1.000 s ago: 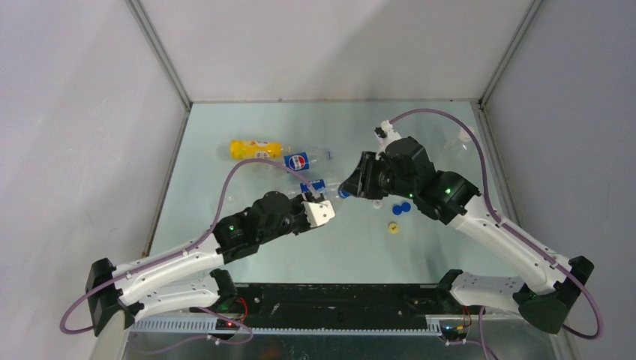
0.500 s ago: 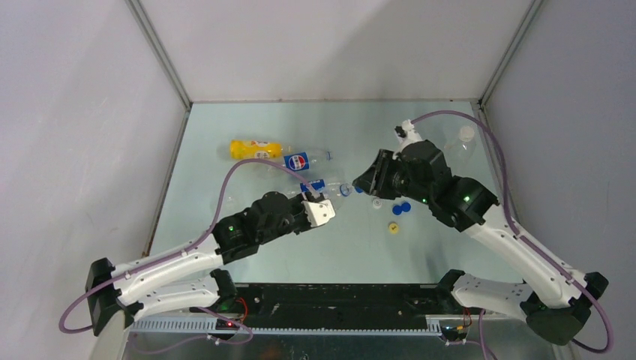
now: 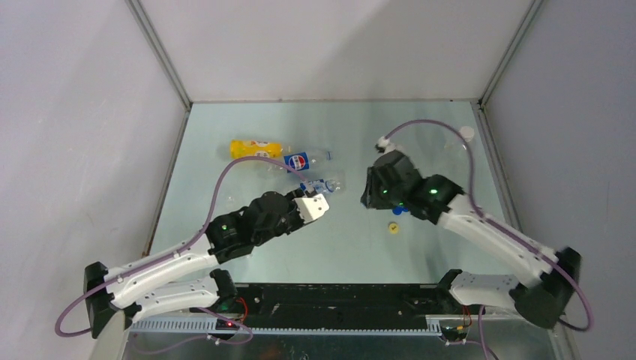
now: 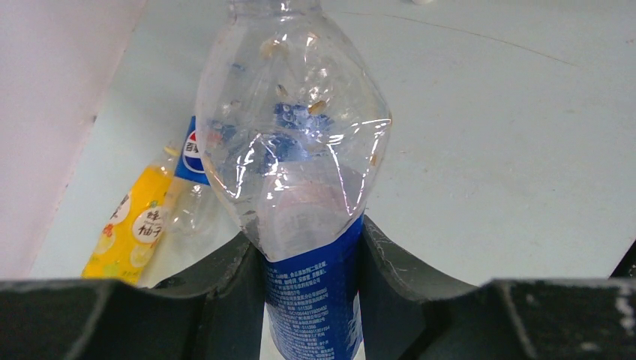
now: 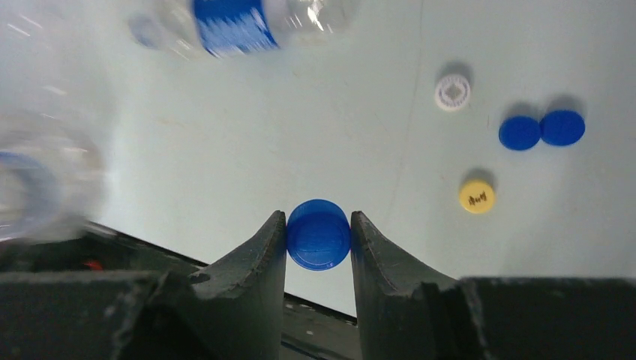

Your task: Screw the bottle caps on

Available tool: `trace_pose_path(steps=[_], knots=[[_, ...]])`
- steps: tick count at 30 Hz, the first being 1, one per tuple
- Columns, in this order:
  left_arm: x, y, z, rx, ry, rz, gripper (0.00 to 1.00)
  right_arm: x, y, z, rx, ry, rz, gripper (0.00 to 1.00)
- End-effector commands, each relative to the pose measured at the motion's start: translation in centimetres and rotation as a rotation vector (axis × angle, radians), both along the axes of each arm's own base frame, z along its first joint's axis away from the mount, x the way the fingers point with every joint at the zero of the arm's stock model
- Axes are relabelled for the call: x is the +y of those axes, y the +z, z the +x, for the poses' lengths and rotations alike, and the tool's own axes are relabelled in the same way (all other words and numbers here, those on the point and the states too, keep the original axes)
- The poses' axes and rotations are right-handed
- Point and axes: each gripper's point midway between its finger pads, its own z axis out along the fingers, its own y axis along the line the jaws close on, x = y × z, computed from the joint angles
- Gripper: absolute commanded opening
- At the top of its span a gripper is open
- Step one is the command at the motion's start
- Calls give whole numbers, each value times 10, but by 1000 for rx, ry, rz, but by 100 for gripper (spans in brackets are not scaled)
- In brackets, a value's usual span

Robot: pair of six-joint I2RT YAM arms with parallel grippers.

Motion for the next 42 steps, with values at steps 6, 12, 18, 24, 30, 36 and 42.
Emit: trace_pose_path(steps=[6,12,18,24,30,36,42], knots=[[20,42,9,-61,132,-78,21,21,-124,-10,149,62,-371,8],[29,50,9,-73,159,-96,21,26,-170,-15,240,46,-449,13],[33,49,8,-72,171,-97,21,33,-193,-21,301,61,-456,33],[37,49,8,-82,180,-83,21,39,-195,-26,319,140,-446,55],[41,49,8,-90,181,-67,21,33,-185,-32,346,211,-437,66],[42,53,9,-96,188,-69,22,25,-166,-27,382,1,-341,70],[43,52,8,-94,182,-61,22,33,-163,-14,311,53,-334,74]])
